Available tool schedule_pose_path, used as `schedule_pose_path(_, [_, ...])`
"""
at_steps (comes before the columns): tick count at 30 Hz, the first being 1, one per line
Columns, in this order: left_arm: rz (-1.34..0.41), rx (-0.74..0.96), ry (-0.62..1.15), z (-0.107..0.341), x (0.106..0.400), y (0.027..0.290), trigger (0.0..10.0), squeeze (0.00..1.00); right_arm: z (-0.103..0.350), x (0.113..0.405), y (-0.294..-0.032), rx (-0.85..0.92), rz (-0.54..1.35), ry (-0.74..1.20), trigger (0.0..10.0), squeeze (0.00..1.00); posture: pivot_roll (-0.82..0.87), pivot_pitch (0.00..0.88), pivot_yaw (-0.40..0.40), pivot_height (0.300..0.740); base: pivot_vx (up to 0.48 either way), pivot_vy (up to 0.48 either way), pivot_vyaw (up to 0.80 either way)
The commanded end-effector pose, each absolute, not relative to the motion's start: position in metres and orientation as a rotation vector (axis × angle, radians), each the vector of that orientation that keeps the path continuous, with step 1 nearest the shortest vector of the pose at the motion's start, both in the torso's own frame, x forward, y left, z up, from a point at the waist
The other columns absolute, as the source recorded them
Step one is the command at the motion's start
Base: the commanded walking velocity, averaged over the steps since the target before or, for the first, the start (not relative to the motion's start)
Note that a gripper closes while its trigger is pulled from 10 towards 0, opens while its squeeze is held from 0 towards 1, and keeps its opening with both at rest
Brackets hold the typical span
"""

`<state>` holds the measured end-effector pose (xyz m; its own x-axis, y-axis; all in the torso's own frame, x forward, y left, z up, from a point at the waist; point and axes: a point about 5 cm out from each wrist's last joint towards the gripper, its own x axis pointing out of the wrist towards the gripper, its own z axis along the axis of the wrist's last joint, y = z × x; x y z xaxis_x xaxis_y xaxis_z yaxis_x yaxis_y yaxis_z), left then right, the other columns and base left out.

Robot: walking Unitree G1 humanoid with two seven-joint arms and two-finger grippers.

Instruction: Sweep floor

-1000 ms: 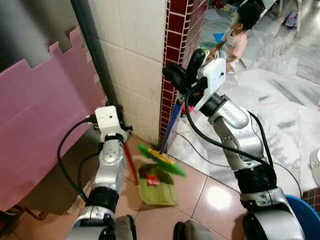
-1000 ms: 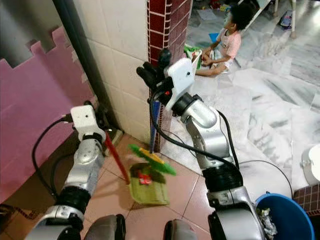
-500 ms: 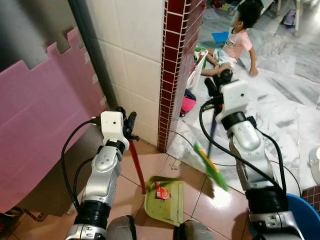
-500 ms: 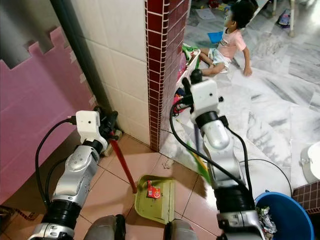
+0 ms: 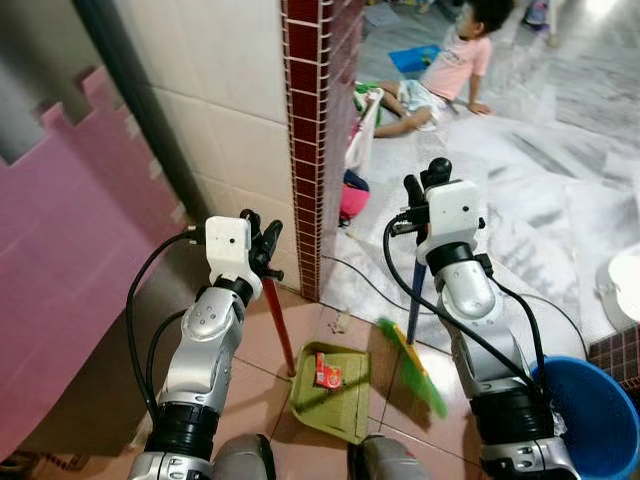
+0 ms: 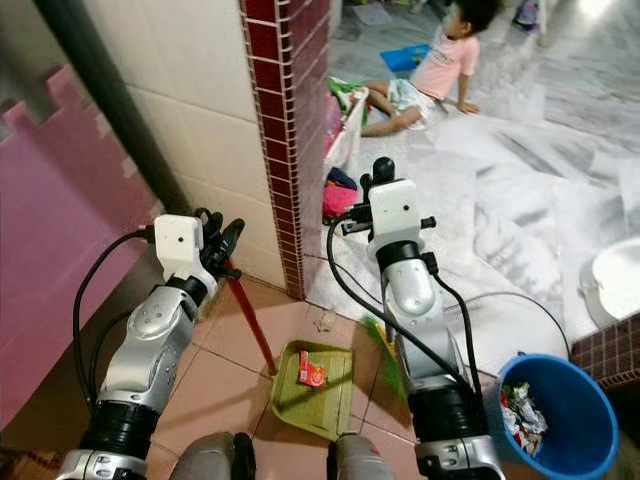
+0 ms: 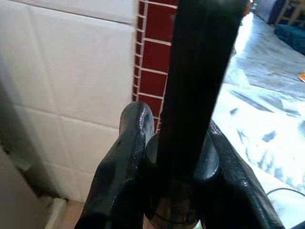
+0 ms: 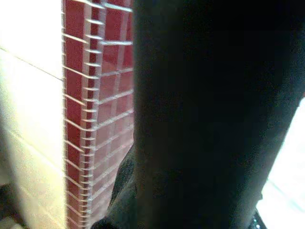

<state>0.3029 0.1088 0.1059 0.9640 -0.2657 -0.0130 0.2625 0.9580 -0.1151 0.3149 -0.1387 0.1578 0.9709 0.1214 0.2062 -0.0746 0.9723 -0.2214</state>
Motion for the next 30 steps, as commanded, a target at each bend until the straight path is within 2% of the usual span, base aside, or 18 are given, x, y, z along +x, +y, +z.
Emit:
schedule_pose_path(1, [-0.297, -0.161, 0.081, 0.097, 0.298, 0.100, 10.0, 0.00, 0.162, 0.318, -0.144, -0.214, 0.068, -0.225, 10.0, 0.00, -0.05, 0.107, 0.022, 0.740, 0.000, 0.000, -0.70])
schedule_pose_path(5, [-0.306, -0.164, 0.086, 0.097, 0.297, 0.099, 10.0, 0.00, 0.160, 0.318, -0.144, -0.193, 0.064, -0.216, 10.0, 0.00, -0.05, 0.101, 0.021, 0.740, 0.000, 0.000, -0.35])
schedule_pose_path(11, [-0.309, -0.166, 0.093, 0.097, 0.297, 0.098, 10.0, 0.00, 0.155, 0.317, -0.139, -0.170, 0.067, -0.194, 10.0, 0.00, -0.05, 0.102, 0.022, 0.740, -0.340, 0.000, 0.00])
schedule_pose_path(17, [-0.309, -0.169, 0.098, 0.098, 0.296, 0.098, 10.0, 0.00, 0.155, 0.317, -0.138, -0.155, 0.072, -0.192, 10.0, 0.00, -0.05, 0.105, 0.024, 0.740, -0.401, 0.000, -0.57])
schedule_pose_path(26, [-0.307, -0.153, 0.102, 0.095, 0.296, 0.102, 10.0, 0.00, 0.143, 0.314, -0.141, -0.128, 0.047, -0.159, 10.0, 0.00, -0.04, 0.044, 0.030, 0.740, -0.411, 0.000, -0.09])
schedule_pose_path(30, [-0.304, -0.145, 0.103, 0.094, 0.298, 0.104, 10.0, 0.00, 0.136, 0.311, -0.142, -0.145, 0.043, -0.132, 10.0, 0.00, -0.04, 0.022, 0.009, 0.740, -0.379, 0.000, 0.00])
